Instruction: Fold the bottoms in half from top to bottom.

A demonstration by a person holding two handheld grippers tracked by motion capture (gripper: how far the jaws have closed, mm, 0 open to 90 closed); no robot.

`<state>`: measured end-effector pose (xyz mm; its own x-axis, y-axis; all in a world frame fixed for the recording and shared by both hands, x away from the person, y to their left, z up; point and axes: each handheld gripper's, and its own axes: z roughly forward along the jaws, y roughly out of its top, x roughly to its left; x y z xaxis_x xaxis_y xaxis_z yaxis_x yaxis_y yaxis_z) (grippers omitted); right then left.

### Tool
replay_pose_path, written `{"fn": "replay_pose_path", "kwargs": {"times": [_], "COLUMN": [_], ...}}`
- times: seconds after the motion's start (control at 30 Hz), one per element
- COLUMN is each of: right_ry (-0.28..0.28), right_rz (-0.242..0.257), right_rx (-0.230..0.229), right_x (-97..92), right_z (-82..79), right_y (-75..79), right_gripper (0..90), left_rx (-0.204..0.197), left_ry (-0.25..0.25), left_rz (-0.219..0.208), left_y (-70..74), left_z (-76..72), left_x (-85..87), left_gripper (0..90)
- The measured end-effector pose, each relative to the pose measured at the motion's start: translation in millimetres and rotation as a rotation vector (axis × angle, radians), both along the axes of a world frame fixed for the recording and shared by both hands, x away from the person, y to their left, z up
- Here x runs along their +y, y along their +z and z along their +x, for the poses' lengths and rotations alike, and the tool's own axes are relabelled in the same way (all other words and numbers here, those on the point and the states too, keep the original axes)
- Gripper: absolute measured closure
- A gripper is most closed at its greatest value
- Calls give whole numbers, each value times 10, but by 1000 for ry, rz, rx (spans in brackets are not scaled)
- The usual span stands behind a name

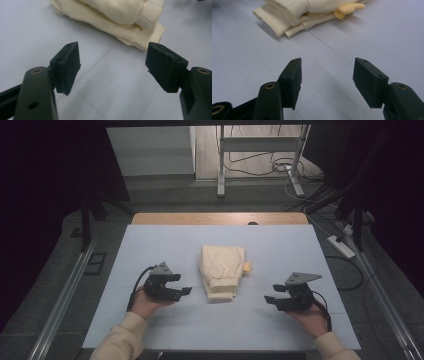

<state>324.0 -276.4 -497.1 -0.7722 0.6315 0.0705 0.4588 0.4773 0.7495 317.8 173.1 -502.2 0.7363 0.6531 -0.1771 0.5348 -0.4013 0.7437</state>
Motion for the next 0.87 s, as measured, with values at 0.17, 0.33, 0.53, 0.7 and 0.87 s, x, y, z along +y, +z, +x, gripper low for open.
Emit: {"fn": "replay_pose_path", "kwargs": {"times": [0.17,0.33,0.53,0.7,0.87], "right_ry": [-26,-41,-53,-41,-44], "right_rz": [-8,-5,6,-4,-1], "right_rx": [6,5,-2,-4,-6], "right_x": [-157,-278,-315,-292,-300], "right_z": [-74,-145,-160,-158,-156], "right_y": [-12,-36,-25,-39,-33], "right_gripper": [386,381,379,377,377], "left_rx": [3,10,13,13,13], "left_ry": [11,22,33,30,30], "left_rz": [6,16,14,15,13], "left_y": [-17,-44,-54,-60,-61], "left_z": [-96,-177,-219,-221,-218], "left_x": [85,162,215,221,223], "left_gripper": [277,276,275,275,274]}}
